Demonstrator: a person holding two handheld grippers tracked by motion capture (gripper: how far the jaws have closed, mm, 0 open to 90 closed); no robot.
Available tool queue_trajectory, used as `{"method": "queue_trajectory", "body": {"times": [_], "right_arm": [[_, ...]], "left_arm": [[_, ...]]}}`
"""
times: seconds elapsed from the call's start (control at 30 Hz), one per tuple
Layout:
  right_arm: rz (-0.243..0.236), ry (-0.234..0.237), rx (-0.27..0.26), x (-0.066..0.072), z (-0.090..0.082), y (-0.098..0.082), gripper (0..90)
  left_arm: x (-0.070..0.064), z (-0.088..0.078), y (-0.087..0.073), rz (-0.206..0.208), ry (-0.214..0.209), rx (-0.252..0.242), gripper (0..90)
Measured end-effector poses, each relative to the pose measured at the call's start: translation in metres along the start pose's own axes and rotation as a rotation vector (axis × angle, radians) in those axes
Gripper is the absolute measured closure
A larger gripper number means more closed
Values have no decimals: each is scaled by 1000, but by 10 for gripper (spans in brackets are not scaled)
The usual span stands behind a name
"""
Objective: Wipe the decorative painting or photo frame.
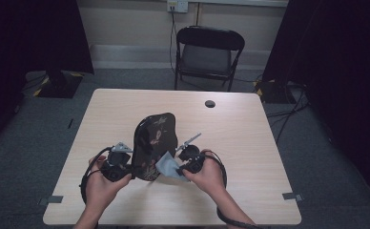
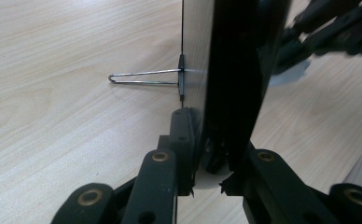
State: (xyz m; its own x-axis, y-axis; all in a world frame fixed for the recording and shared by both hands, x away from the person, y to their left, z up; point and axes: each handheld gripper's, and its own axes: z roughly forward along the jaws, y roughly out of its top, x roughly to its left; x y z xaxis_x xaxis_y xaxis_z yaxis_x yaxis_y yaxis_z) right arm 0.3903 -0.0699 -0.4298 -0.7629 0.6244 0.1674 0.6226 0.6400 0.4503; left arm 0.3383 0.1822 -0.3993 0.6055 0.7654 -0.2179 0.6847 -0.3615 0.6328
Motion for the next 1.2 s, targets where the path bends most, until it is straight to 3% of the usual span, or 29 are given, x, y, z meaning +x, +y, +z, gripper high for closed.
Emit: {"method": "queue_trajectory", "body": {"times": [0.17, 0.37, 0.63, 0.87, 1.1, 1.2], "right_arm": [[27, 4, 28, -6, 18, -15, 826], [25, 1, 17, -6, 11, -15, 826], [5, -40, -48, -9, -43, 1, 826], [-61, -55, -135, 5, -102, 33, 826], [-116, -93, -179, 21, -141, 67, 826], [-132, -103, -180, 28, -145, 79, 826]], "left_arm": [[0, 0, 0, -8, -1, -2, 789], [0, 0, 0, -10, 1, -2, 789], [0, 0, 0, -13, 1, 0, 789], [-1, 0, 0, -12, 2, 0, 789], [-1, 0, 0, -11, 3, 1, 789], [-1, 1, 0, -10, 2, -1, 789]]}}
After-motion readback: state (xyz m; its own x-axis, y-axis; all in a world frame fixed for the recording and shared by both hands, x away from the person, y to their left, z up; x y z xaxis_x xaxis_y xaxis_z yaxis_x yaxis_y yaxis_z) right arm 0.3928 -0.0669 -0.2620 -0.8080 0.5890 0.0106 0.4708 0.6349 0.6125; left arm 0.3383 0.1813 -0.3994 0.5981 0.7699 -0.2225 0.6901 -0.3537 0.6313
